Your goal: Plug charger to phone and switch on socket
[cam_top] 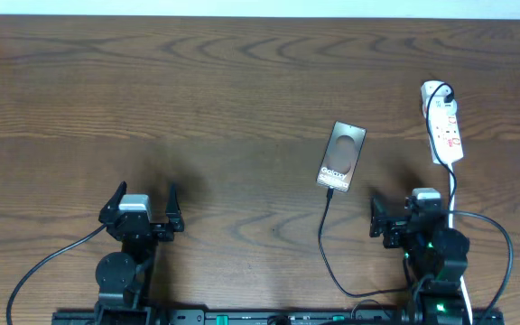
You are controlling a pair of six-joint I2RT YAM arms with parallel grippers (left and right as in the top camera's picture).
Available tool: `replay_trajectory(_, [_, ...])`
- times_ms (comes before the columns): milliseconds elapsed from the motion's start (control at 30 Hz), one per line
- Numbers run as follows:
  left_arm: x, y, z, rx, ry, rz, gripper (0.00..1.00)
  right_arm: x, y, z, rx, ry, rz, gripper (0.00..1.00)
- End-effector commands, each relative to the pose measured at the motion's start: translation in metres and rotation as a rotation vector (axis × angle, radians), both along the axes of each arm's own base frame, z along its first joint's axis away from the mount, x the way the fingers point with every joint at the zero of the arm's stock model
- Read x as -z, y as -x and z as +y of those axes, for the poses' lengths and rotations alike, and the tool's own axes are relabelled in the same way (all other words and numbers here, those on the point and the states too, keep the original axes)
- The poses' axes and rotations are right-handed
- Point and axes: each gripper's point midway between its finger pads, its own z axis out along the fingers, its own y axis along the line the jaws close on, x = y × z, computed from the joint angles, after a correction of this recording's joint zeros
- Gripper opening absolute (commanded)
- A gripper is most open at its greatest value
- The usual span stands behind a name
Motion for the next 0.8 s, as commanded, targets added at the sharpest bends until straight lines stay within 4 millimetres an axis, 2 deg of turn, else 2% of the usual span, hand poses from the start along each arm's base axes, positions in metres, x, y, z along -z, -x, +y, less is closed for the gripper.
replay_trajectory(0, [0.017, 0.001, 0.005, -0.028, -0.022, 0.049, 0.91, -0.023, -0.002, 0.004, -0.021, -0.001, -0.102, 0.99])
replay_trajectory(100, [0.017, 0.001, 0.005, -0.028, -0.022, 0.049, 0.91, -0.049, -0.002, 0.004, -0.021, 0.007, -0.218, 0.99])
replay_trajectory(333, [0.017, 0.001, 0.005, -0.028, -0.022, 0.049, 0.91, -0.083, 0.003, 0.005, -0.021, 0.017, -0.367, 0.99])
replay_trajectory(767, [0.017, 0.001, 0.005, -0.028, -0.022, 0.049, 0.91, -0.083, 0.003, 0.005, -0.021, 0.017, -0.367, 0.99])
